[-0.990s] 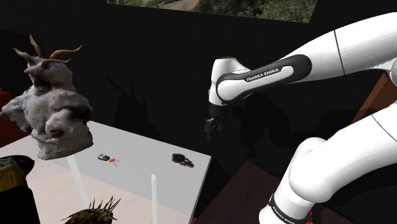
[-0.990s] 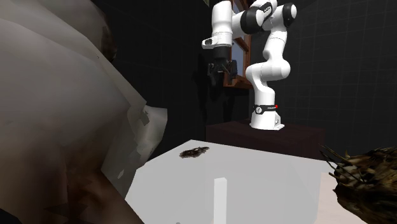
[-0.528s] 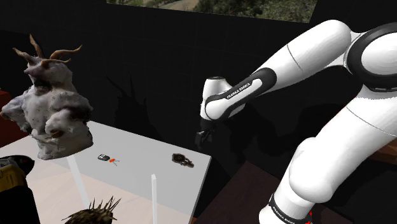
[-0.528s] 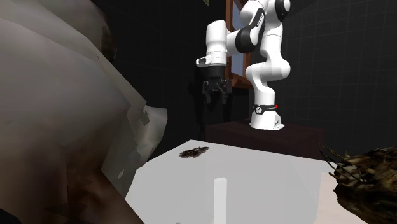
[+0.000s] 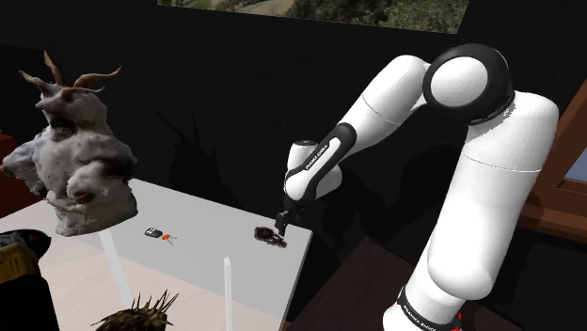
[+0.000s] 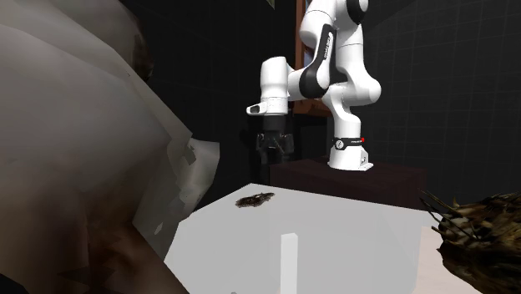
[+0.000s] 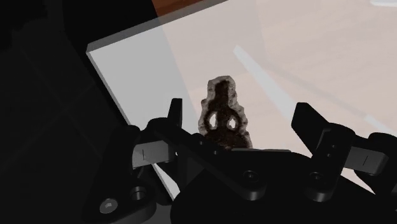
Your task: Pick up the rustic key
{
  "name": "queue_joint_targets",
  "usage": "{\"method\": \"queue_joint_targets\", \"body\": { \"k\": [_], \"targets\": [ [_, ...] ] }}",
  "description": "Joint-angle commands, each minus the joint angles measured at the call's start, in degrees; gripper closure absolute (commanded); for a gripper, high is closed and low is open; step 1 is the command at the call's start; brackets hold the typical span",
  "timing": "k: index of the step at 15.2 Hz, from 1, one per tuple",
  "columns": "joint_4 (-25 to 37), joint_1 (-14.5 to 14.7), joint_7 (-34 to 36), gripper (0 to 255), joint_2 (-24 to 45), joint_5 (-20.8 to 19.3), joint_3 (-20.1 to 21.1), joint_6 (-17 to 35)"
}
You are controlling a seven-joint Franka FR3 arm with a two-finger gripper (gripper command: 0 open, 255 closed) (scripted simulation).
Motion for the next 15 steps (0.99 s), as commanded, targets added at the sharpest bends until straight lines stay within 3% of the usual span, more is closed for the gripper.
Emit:
{"method": "queue_joint_targets", "body": {
  "k": [1,3,12,13,15],
  "targets": [
    [1.84,-0.26,-1.48,0,5.16,2.03,0.54,3.84],
    [3.80,-0.79,-2.63,0,9.34,3.62,1.36,6.40],
    [5.21,-1.90,-4.03,0,16.17,5.03,2.77,11.83],
    [5.25,-1.93,-4.07,255,16.22,5.03,2.77,11.84],
    [5.22,-1.89,-4.02,255,16.20,5.03,2.77,11.84]
  ]
}}
